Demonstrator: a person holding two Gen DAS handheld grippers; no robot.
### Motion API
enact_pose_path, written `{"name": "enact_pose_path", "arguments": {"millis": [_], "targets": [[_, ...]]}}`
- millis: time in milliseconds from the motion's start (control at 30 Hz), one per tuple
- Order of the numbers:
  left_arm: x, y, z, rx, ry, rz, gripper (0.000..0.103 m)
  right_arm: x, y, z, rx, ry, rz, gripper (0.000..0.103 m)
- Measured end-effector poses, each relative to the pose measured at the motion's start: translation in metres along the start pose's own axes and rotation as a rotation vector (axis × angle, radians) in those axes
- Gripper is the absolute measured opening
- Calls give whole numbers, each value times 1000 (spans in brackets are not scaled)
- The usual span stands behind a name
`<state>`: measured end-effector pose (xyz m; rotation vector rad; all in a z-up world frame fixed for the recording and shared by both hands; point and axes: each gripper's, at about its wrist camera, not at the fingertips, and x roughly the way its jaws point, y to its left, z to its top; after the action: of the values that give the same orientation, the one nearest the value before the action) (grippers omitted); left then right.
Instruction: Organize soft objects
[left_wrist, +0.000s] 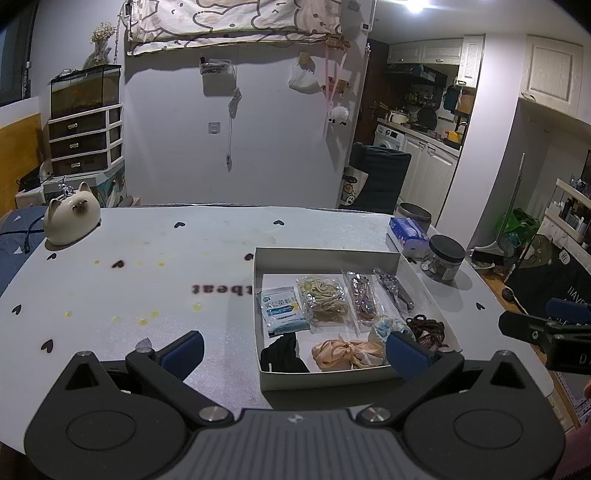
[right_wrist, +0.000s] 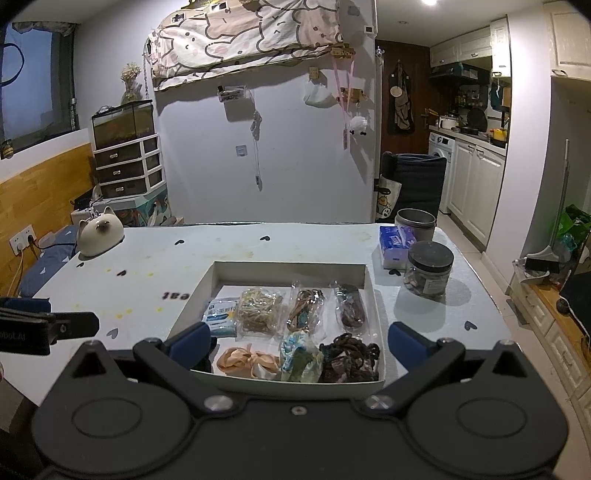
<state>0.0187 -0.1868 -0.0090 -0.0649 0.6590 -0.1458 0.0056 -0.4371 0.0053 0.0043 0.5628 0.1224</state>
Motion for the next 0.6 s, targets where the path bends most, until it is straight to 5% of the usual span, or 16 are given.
{"name": "enact_pose_path", "arguments": {"millis": [600], "targets": [[0, 0, 1, 0, 0, 0, 103, 0, -1, 0, 0, 0, 2, 103]]}}
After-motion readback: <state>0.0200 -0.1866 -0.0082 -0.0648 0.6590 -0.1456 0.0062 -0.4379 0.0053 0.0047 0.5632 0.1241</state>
